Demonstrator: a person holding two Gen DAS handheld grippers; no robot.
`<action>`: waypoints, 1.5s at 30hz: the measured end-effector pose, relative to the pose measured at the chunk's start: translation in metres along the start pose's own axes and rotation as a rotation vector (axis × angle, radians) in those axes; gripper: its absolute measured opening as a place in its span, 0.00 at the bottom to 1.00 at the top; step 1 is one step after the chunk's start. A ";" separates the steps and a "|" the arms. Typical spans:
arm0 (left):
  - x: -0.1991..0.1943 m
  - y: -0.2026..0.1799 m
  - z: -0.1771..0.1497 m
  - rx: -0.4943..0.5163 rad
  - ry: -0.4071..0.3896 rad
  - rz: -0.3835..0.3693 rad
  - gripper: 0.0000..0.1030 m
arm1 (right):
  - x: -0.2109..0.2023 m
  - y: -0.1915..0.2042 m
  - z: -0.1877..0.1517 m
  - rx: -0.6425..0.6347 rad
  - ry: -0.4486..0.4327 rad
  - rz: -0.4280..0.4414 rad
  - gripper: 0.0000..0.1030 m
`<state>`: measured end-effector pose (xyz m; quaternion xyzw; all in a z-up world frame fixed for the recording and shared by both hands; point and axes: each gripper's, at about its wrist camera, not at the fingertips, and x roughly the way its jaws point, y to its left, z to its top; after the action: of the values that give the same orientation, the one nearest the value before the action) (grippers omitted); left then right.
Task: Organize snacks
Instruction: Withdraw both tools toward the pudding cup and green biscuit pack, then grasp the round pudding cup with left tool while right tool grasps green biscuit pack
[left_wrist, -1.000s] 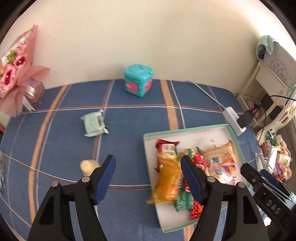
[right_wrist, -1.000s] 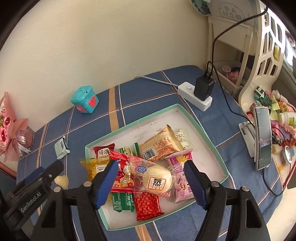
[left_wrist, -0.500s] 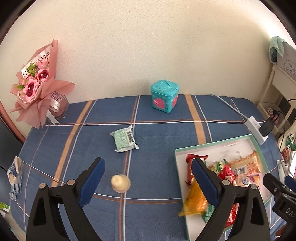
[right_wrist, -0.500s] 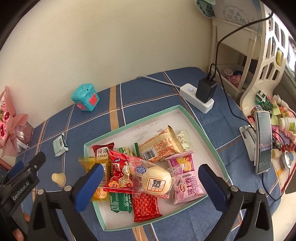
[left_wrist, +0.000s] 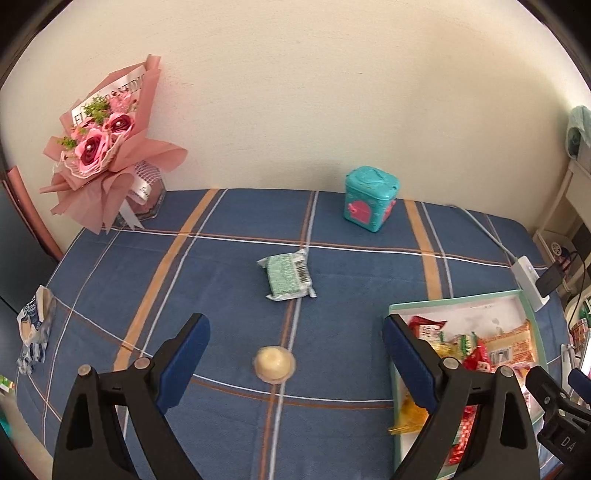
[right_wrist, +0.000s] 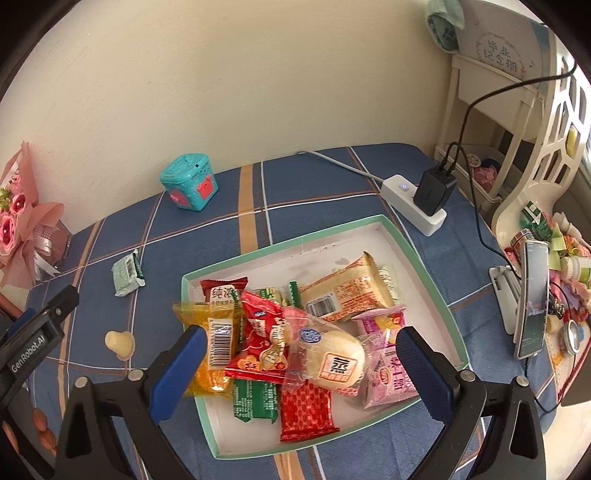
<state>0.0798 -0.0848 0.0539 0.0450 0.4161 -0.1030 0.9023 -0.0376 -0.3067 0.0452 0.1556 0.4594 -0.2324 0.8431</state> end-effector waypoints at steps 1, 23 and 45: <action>0.002 0.008 0.000 -0.005 0.005 0.015 0.92 | 0.000 0.004 -0.001 -0.007 0.001 0.004 1.00; 0.082 0.095 -0.031 -0.259 0.269 -0.034 0.92 | 0.053 0.116 -0.026 -0.213 0.082 0.112 1.00; 0.147 0.043 -0.041 -0.170 0.404 -0.131 0.87 | 0.095 0.100 -0.013 -0.152 0.113 0.053 1.00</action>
<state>0.1516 -0.0576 -0.0847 -0.0387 0.5974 -0.1149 0.7927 0.0512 -0.2401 -0.0373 0.1159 0.5183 -0.1653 0.8310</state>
